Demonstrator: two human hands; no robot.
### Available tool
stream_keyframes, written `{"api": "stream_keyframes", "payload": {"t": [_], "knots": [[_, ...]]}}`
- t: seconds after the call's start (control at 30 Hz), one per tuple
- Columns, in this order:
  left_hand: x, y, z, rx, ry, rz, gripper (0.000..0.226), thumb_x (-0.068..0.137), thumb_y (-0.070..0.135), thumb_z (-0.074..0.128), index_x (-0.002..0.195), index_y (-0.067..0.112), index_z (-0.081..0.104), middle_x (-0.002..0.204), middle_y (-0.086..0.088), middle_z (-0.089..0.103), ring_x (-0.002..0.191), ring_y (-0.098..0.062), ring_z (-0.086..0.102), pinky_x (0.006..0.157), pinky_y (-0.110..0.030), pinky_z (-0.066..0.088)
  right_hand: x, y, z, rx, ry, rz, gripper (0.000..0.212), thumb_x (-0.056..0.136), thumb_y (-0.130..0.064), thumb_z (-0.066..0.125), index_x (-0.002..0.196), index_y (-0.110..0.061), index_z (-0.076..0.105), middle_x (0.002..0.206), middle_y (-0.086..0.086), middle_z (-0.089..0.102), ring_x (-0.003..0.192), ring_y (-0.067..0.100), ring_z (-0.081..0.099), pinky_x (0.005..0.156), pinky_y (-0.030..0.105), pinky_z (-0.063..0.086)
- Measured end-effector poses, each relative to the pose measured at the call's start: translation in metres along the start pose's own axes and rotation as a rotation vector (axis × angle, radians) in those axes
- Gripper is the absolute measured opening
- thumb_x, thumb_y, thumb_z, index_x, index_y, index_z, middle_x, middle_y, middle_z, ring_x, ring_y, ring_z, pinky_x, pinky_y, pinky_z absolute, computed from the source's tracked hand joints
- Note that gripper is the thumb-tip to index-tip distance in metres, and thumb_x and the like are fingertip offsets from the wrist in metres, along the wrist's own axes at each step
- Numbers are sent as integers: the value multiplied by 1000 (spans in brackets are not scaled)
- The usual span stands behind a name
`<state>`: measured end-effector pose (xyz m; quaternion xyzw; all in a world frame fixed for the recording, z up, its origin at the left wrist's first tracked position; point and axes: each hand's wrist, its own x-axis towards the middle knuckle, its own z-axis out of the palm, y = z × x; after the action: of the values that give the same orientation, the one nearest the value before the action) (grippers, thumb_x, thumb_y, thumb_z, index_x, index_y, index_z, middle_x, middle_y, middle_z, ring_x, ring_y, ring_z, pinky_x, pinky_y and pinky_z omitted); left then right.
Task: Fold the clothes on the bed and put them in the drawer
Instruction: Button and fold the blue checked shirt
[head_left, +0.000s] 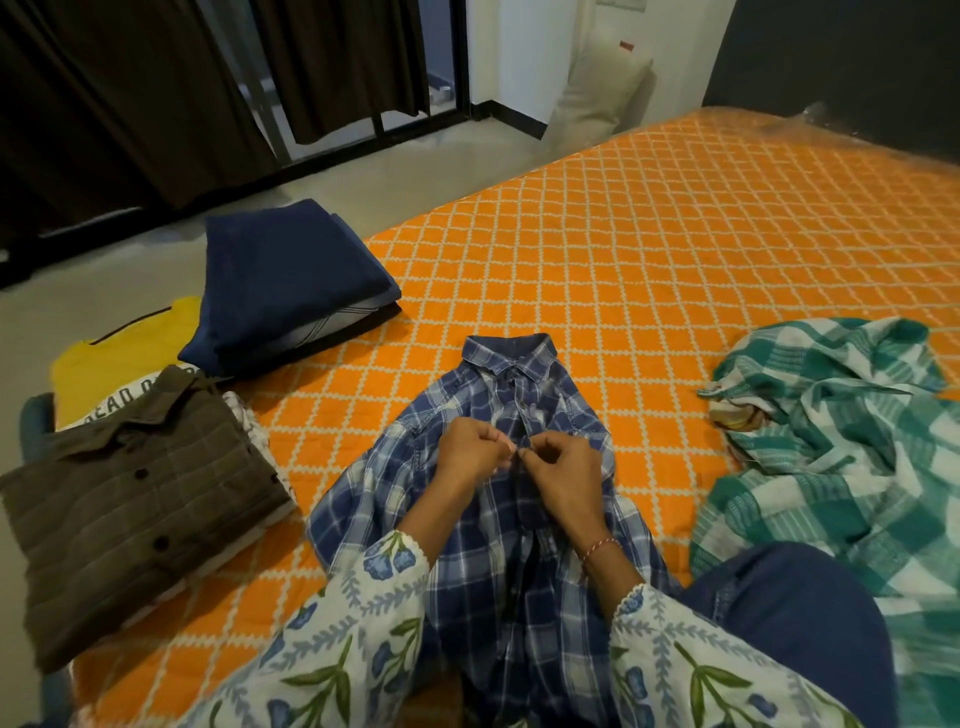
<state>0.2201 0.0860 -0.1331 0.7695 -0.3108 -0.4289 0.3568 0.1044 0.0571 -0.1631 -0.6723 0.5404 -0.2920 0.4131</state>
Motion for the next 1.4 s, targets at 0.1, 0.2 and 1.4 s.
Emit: {"api": "stream_keyframes", "payload": {"t": [0.1, 0.2, 1.4], "knots": [[-1, -2, 2, -67, 5, 26, 19, 86, -5, 61, 70, 5, 64, 67, -7, 64, 62, -12, 61, 53, -15, 48, 1, 3, -3, 53, -29, 8, 9, 84, -8, 68, 76, -5, 71, 64, -4, 62, 60, 2, 53, 55, 6, 40], [-2, -6, 7, -107, 36, 59, 22, 87, -4, 61, 69, 8, 63, 67, -4, 63, 62, -11, 62, 55, -15, 52, 3, 5, -5, 118, -88, 60, 11, 86, -6, 64, 82, -5, 73, 75, 3, 68, 68, 8, 58, 62, 13, 43], [14, -29, 16, -449, -50, -22, 17, 88, -4, 59, 82, 11, 61, 70, -1, 61, 61, -9, 55, 55, -16, 47, 40, 2, -19, 262, -432, 398, 22, 91, 4, 51, 72, -5, 59, 69, 8, 55, 62, 15, 52, 54, 22, 48]]}}
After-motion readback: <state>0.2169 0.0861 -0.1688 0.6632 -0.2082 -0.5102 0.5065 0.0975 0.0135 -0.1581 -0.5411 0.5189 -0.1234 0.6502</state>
